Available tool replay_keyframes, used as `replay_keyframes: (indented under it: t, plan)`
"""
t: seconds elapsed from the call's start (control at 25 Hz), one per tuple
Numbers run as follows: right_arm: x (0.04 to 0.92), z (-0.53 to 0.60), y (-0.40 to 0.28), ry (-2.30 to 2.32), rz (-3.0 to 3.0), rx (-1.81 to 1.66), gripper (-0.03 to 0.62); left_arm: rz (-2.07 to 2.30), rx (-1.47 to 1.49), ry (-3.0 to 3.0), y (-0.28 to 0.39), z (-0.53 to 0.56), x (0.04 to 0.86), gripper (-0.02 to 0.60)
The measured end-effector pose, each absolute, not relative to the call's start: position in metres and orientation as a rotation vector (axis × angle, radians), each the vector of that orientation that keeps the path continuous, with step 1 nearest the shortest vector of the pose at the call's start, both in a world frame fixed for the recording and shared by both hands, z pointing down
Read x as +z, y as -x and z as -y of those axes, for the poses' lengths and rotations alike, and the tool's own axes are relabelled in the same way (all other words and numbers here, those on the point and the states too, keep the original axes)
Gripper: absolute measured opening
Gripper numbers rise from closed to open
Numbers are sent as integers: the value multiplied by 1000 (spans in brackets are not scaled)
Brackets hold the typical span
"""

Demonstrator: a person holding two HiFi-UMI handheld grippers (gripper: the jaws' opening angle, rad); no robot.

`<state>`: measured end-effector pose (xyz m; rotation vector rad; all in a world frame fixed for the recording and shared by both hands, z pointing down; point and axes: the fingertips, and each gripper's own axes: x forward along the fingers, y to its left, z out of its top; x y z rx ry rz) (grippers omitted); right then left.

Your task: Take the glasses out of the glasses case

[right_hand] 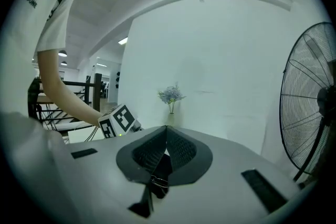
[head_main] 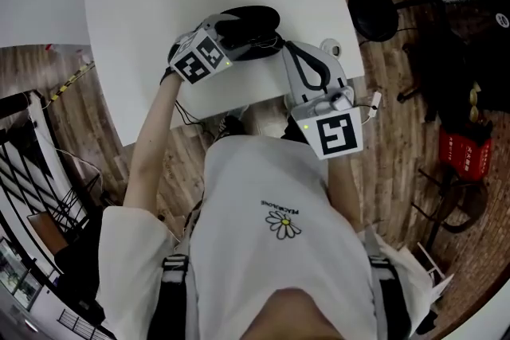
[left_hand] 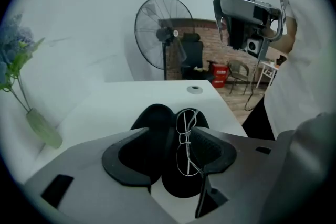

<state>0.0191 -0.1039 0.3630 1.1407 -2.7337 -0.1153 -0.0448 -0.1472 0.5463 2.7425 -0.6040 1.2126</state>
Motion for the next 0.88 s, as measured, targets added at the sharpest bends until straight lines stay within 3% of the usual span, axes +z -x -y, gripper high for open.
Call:
replay_keyframes:
  t: [0.28, 0.88]
  plan:
    - [371, 96, -32, -1156, 2737, 15, 9, 376, 1317, -2730, 37, 132, 573, 258]
    - [391, 92, -31, -1086, 2644, -81, 9, 202, 1472, -2792, 26, 125, 587, 290]
